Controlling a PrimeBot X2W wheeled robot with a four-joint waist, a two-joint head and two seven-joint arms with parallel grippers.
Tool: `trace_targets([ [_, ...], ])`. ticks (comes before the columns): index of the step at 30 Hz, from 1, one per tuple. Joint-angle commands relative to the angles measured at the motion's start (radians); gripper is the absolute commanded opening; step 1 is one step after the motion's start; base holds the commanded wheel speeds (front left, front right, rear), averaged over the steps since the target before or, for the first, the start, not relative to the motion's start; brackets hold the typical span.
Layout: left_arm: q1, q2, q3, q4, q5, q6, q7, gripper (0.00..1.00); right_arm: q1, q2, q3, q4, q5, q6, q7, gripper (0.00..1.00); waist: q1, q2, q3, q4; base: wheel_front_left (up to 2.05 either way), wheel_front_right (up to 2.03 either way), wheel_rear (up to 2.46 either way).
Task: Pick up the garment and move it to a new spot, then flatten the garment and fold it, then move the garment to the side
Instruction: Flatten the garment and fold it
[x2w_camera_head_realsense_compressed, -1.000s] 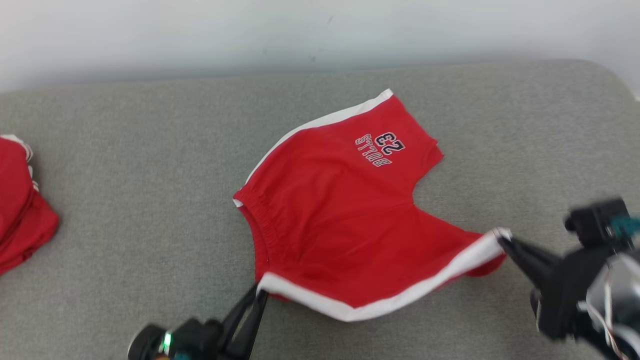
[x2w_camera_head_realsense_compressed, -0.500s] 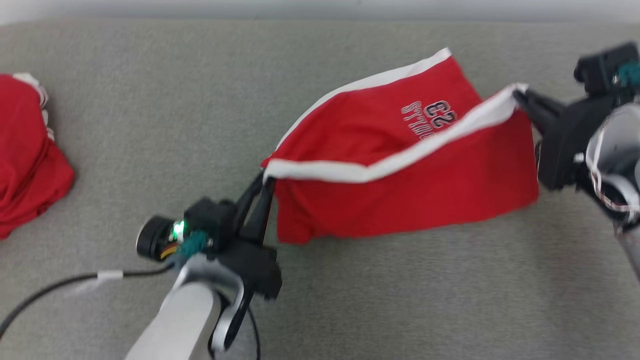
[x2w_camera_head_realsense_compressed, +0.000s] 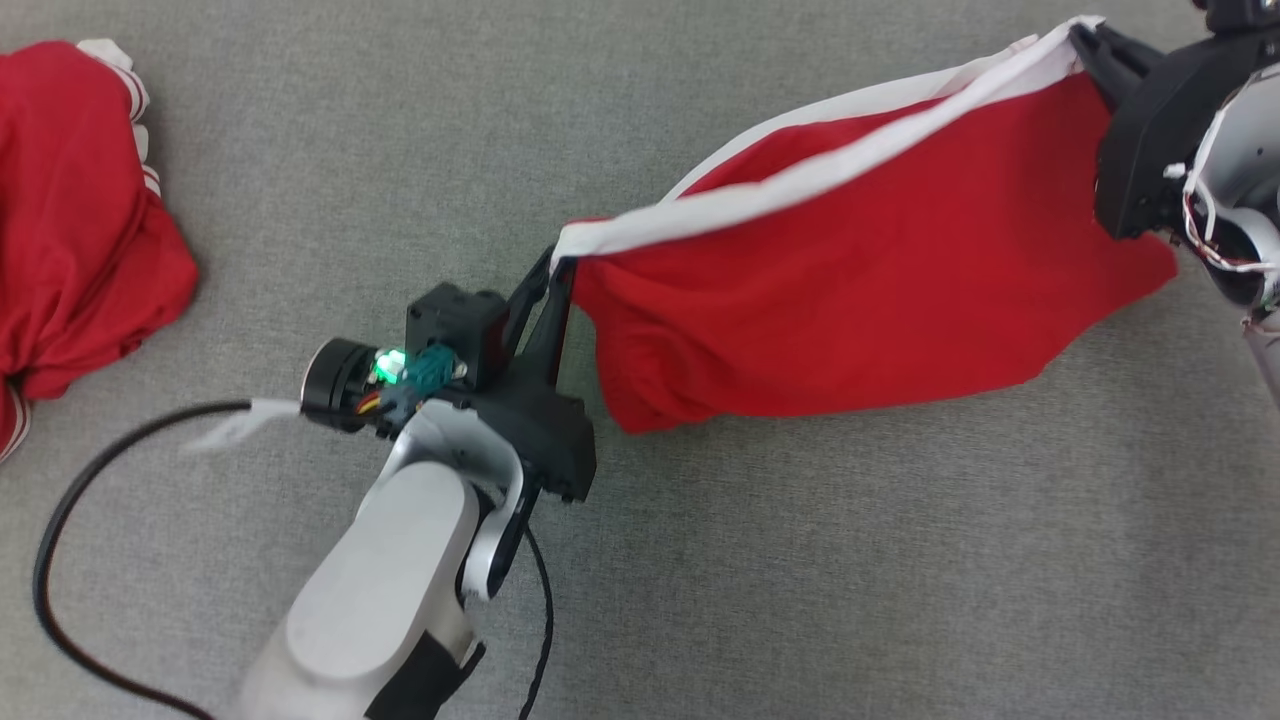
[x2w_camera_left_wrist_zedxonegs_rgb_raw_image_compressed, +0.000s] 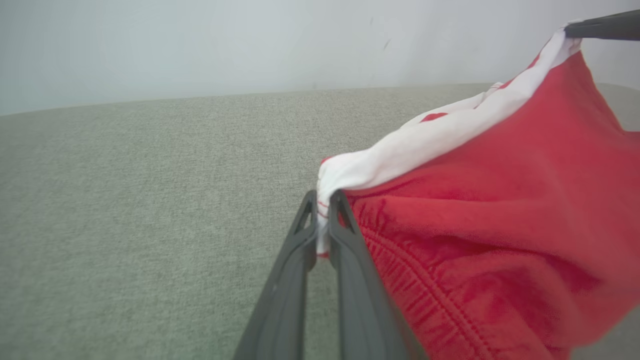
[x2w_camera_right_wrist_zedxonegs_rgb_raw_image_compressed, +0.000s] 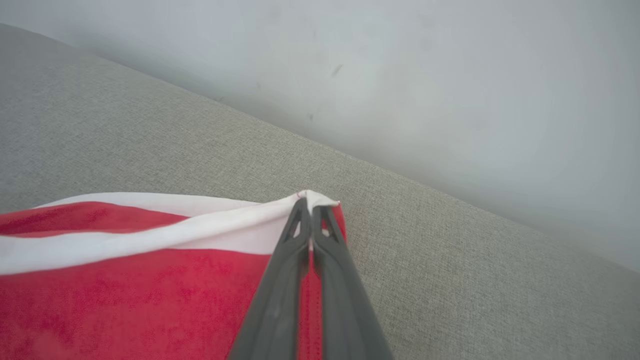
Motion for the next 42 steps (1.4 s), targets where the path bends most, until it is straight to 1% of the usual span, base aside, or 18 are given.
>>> trace_targets([
  [1, -0.03, -0.011, -0.001, 0.016, -0.003, 0.0, 0.007, 0.0, -0.03, 0.007, 0.01, 0.035, -0.009, -0.002, -0.017, 0.0, -0.0003, -0.0002, 0.017, 0.015, 0.0, 0.0, 0.0],
  [9, -0.098, -0.031, -0.012, 0.073, -0.007, 0.007, 0.02, 0.0, -0.098, 0.02, 0.036, 0.15, -0.037, -0.002, -0.073, 0.0, -0.0003, -0.0002, 0.031, 0.025, 0.0, 0.0, 0.0],
  [10, -0.105, -0.032, -0.01, 0.078, -0.004, 0.013, 0.012, 0.22, -0.101, 0.027, 0.044, 0.162, -0.037, -0.002, -0.08, 0.0, -0.0003, -0.0002, 0.032, 0.025, 0.0, 0.0, 0.0],
  [11, -0.11, -0.034, -0.012, 0.085, -0.002, 0.016, 0.009, 0.39, -0.104, 0.033, 0.05, 0.174, -0.036, -0.002, -0.087, 0.0, -0.0003, -0.0002, 0.033, 0.025, 0.0, 0.0, 0.0],
  [12, -0.113, -0.036, -0.015, 0.091, -0.002, 0.015, 0.007, 0.89, -0.109, 0.037, 0.055, 0.182, -0.035, -0.002, -0.095, 0.0, -0.0003, -0.0002, 0.034, 0.025, 0.0, 0.0, 0.0],
  [13, -0.116, -0.037, -0.017, 0.097, -0.002, 0.014, 0.004, 1.0, -0.114, 0.039, 0.059, 0.191, -0.035, -0.002, -0.102, 0.0, -0.0003, -0.0002, 0.035, 0.025, 0.0, 0.0, 0.0],
  [14, -0.121, -0.038, -0.019, 0.104, -0.003, 0.014, 0.001, 1.0, -0.12, 0.042, 0.064, 0.202, -0.036, -0.002, -0.112, 0.0, -0.0003, -0.0002, 0.037, 0.025, 0.0, 0.0, 0.0],
  [15, -0.126, -0.04, -0.02, 0.111, -0.005, 0.014, -0.002, 1.0, -0.129, 0.045, 0.066, 0.209, -0.037, -0.002, -0.128, 0.04, -0.0003, -0.0002, 0.038, 0.025, 0.0, 0.0, 0.0],
  [16, -0.131, -0.042, -0.022, 0.114, -0.007, 0.012, -0.004, 1.0, -0.133, 0.051, 0.065, 0.217, -0.029, -0.002, -0.142, 0.59, -0.0003, -0.0002, 0.039, 0.026, 0.0, 0.0, 0.0],
  [17, -0.137, -0.043, -0.022, 0.117, -0.009, 0.013, -0.015, 1.0, -0.136, 0.051, 0.063, 0.228, -0.031, -0.002, -0.157, 1.0, -0.0003, -0.0002, 0.039, 0.027, 0.0, 0.0, 0.0],
  [20, -0.139, -0.045, -0.019, 0.126, -0.005, 0.02, -0.049, 1.0, -0.152, 0.056, 0.07, 0.254, -0.029, -0.002, -0.195, 1.0, -0.0003, -0.0002, 0.037, 0.03, 0.0, 0.0, 0.0],
  [22, -0.13, -0.036, -0.019, 0.127, 0.002, 0.024, -0.077, 1.0, -0.161, 0.057, 0.058, 0.278, -0.016, -0.002, -0.216, 1.0, -0.0003, -0.0002, 0.03, 0.031, 0.0, 0.0, 0.0],
  [26, -0.083, -0.002, -0.005, 0.098, 0.006, 0.027, -0.152, 1.0, -0.166, 0.083, 0.019, 0.33, 0.017, -0.002, -0.193, 1.0, -0.0003, -0.0002, 0.001, 0.027, 0.0, 0.0, 0.0],
  [28, -0.042, 0.022, 0.007, 0.065, 0.002, 0.021, -0.189, 1.0, -0.149, 0.089, 0.014, 0.352, 0.034, -0.002, -0.149, 1.0, -0.0003, -0.0002, -0.018, 0.023, 0.0, 0.0, 0.0],
  [29, 0.016, 0.044, 0.021, 0.022, -0.009, 0.015, -0.211, 1.0, -0.133, 0.083, 0.01, 0.376, 0.05, -0.002, -0.095, 1.0, -0.0003, -0.0002, -0.04, 0.021, 0.0, 0.0, 0.0],
  [34, 0.187, 0.098, 0.055, -0.134, -0.036, -0.014, -0.231, 1.0, -0.099, 0.074, -0.008, 0.427, 0.077, -0.002, 0.027, 1.0, -0.0003, -0.0002, -0.072, 0.025, 0.0, 0.0, 0.0],
  [39, 0.348, 0.122, 0.105, -0.292, -0.039, -0.009, -0.232, 1.0, -0.071, 0.08, -0.046, 0.472, 0.098, -0.002, 0.094, 1.0, -0.0003, -0.0002, -0.075, 0.045, 0.0, 0.0, 0.0],
  [42, 0.427, 0.113, 0.133, -0.362, -0.028, 0.006, -0.232, 1.0, -0.051, 0.083, -0.067, 0.498, 0.107, -0.002, 0.115, 1.0, -0.0003, -0.0002, -0.067, 0.061, 0.0, 0.0, 0.0],
])
